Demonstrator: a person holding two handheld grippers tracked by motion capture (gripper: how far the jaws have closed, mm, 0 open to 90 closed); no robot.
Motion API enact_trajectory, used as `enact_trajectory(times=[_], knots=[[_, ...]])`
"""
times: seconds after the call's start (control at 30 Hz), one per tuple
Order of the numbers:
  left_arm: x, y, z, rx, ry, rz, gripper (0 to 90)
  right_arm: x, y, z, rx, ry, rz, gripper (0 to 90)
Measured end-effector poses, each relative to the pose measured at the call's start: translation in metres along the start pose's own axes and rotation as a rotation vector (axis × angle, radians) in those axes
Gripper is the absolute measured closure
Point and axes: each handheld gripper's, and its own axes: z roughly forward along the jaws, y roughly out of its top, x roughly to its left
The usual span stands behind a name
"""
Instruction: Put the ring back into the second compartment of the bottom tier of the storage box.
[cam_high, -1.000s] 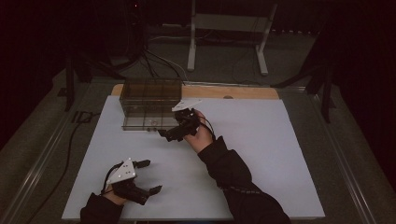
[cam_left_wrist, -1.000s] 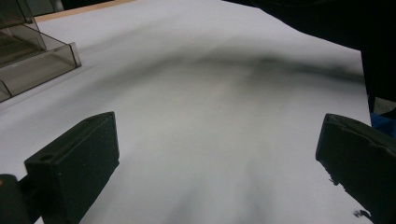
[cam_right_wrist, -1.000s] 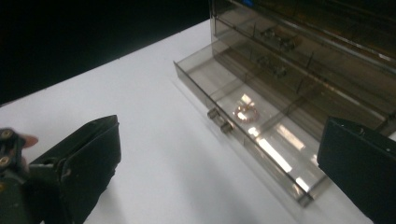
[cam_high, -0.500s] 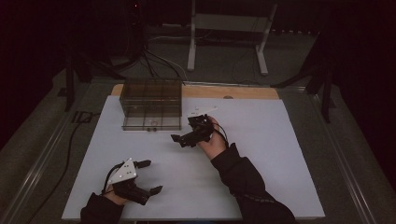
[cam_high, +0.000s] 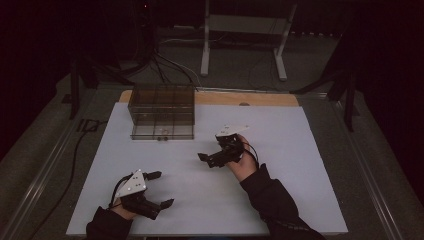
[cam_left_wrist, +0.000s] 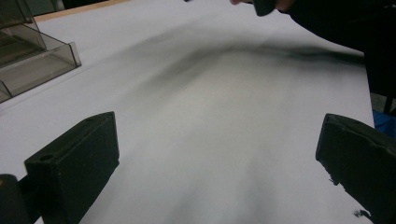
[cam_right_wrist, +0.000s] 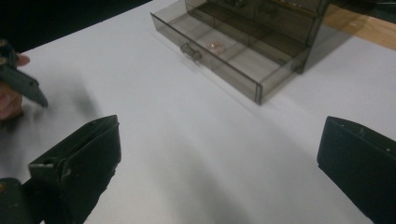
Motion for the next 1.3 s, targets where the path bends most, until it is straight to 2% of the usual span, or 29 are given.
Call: enact_trajectory(times=[0.23,0.57,0.7,0.9,1.17,1.3], knots=[[-0.001,0.000,0.001,0.004,0.000,0.005,0.6,-0.002,-0.020,-0.016,0.001,-0.026,0.011,0.0],[0.000,0.000,0.001,0.008,0.002,0.002,0.5,-0.009,-0.053,-0.031,-0.005,-0.020,0.056,0.0],[0.000,0.000,0.001,0.008,0.003,0.005,0.6,-0.012,-0.066,-0.037,0.012,-0.024,0.066,0.0],[-0.001,-0.001,0.001,0.011,0.002,0.007,0.6,-0.018,-0.083,-0.050,0.023,-0.055,0.066,0.0],[-0.001,-0.001,0.001,0.011,0.001,0.009,0.6,-0.020,-0.097,-0.075,0.016,-0.077,0.063,0.0],[-0.001,0.000,0.001,0.011,0.002,0.009,0.6,-0.022,-0.104,-0.088,0.007,-0.090,0.080,0.0]])
